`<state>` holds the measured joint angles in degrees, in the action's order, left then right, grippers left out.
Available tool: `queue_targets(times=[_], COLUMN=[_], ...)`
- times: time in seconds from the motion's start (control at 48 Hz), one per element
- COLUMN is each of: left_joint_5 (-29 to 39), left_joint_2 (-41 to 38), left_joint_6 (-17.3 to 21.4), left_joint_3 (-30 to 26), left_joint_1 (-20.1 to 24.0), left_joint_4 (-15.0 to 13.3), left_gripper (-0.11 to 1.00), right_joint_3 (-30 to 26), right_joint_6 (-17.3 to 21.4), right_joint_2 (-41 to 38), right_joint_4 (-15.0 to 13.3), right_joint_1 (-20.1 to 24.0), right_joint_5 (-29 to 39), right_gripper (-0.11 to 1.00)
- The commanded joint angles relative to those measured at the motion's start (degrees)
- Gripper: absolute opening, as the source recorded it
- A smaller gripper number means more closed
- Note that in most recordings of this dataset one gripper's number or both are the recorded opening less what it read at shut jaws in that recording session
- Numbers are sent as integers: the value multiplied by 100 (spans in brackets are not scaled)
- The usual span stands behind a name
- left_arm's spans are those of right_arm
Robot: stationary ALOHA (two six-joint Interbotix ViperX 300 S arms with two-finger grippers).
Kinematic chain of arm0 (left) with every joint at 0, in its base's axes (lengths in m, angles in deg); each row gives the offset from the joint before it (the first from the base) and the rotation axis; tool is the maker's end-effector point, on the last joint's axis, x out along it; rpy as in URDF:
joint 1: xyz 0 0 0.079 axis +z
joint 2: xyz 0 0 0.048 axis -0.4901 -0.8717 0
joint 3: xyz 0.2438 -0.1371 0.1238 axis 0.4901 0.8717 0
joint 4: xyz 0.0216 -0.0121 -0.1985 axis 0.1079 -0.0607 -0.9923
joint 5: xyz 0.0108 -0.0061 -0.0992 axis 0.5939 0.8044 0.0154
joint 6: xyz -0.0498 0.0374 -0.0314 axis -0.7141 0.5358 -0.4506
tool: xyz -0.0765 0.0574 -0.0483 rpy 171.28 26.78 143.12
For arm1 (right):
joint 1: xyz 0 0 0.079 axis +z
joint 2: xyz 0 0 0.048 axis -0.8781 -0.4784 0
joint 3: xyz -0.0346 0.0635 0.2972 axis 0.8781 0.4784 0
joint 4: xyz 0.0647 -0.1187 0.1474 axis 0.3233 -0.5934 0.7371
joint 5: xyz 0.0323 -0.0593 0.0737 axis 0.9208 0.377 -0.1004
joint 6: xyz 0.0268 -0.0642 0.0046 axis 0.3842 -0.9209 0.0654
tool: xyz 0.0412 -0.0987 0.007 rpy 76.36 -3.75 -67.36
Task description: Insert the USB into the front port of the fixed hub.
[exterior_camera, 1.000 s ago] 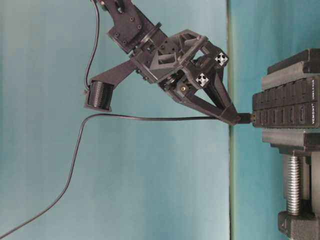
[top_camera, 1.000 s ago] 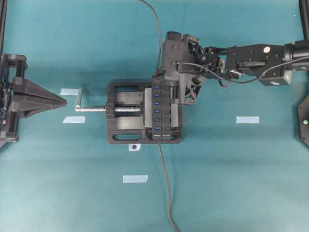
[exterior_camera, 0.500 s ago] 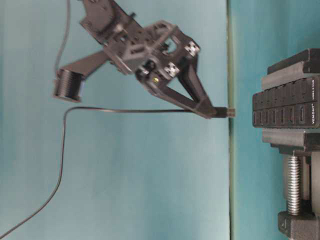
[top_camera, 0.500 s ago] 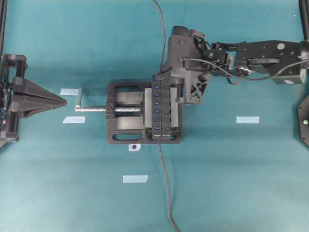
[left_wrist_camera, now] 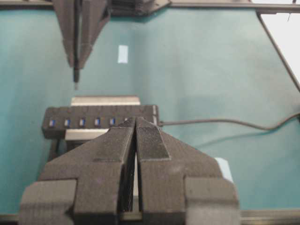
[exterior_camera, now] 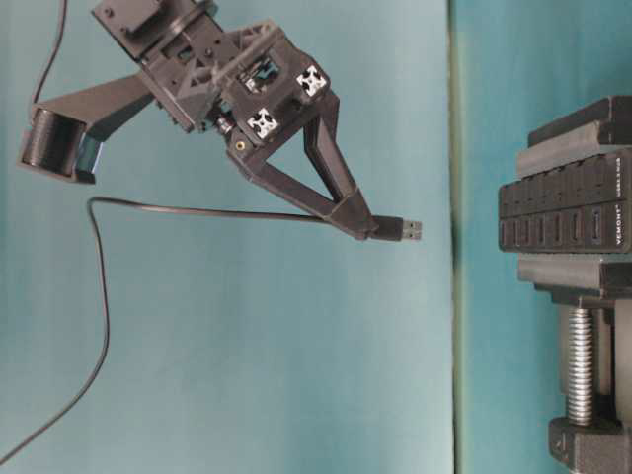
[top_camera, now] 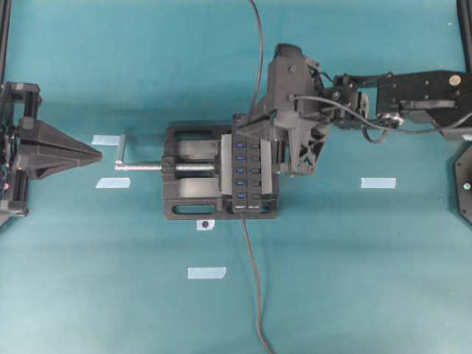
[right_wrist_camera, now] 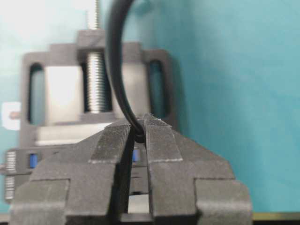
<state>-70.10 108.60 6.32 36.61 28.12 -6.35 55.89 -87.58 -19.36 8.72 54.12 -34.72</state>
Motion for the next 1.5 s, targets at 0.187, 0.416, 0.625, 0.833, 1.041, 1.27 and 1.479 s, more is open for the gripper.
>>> queue_targets(times=[0.187, 0.416, 0.625, 0.833, 1.041, 1.27, 1.479], left_joint_5=[-70, -70, -70, -70, -70, -70, -70], left_joint_2=[-18, -35, -18, -35, -35, -35, -35], left_joint_6=[-9, -9, -9, -18, -18, -18, -18], left_joint_3=[-97, -105, -105, -105, -97, -79, -79], left_joint_1=[0, 0, -9, -44, -35, -35, -44], left_joint_4=[9, 9, 0, 9, 9, 9, 9], left_gripper=[0, 0, 0, 0, 0, 0, 0], right_joint_3=[-70, -53, -18, -44, -62, -105, -114], right_joint_6=[105, 466, 932, 1213, 1266, 1266, 1266], right_joint_2=[105, 97, 35, -88, -308, -439, -439], right_joint_4=[9, 35, 35, 35, 35, 35, 35], right_joint_1=[114, 308, 457, 598, 738, 809, 826], right_joint_5=[-18, 70, 176, 176, 70, 62, 62], right_gripper=[4, 4, 4, 4, 4, 4, 4])
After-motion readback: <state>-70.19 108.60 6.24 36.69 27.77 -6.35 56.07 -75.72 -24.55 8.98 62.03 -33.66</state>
